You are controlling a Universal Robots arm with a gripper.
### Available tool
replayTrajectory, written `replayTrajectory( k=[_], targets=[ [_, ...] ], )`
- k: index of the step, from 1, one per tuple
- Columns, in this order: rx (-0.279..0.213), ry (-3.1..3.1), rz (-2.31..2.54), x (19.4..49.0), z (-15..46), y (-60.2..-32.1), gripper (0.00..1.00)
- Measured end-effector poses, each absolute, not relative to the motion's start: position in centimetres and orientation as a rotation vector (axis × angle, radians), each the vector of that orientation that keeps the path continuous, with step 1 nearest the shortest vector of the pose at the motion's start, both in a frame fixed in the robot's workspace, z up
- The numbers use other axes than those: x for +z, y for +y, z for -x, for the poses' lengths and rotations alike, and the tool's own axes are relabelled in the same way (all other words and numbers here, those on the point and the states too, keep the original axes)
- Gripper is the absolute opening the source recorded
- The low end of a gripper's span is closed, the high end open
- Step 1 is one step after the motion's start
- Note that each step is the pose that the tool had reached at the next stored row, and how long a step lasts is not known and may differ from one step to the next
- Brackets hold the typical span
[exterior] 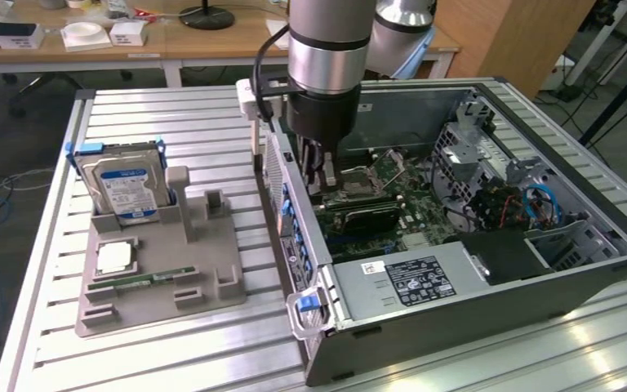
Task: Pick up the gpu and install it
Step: 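Press down on the gpu until it lock into place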
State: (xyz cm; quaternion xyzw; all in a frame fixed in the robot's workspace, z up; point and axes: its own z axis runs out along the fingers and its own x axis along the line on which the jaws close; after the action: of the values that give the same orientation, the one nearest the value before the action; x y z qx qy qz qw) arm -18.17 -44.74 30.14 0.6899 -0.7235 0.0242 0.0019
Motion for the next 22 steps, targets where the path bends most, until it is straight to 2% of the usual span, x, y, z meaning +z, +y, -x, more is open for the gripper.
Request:
replayTrajectory(
  k=[10,15,22],
  targets=[
    [0.058,-2.272,-2.139,30.0,17.5,-44.8,0.11],
    [-0.018,-2.232,-2.105,30.1,17.2,-44.8,0.11],
    [-0.019,-2.232,-2.105,29.8,17.1,-44.8,0.11]
  ],
)
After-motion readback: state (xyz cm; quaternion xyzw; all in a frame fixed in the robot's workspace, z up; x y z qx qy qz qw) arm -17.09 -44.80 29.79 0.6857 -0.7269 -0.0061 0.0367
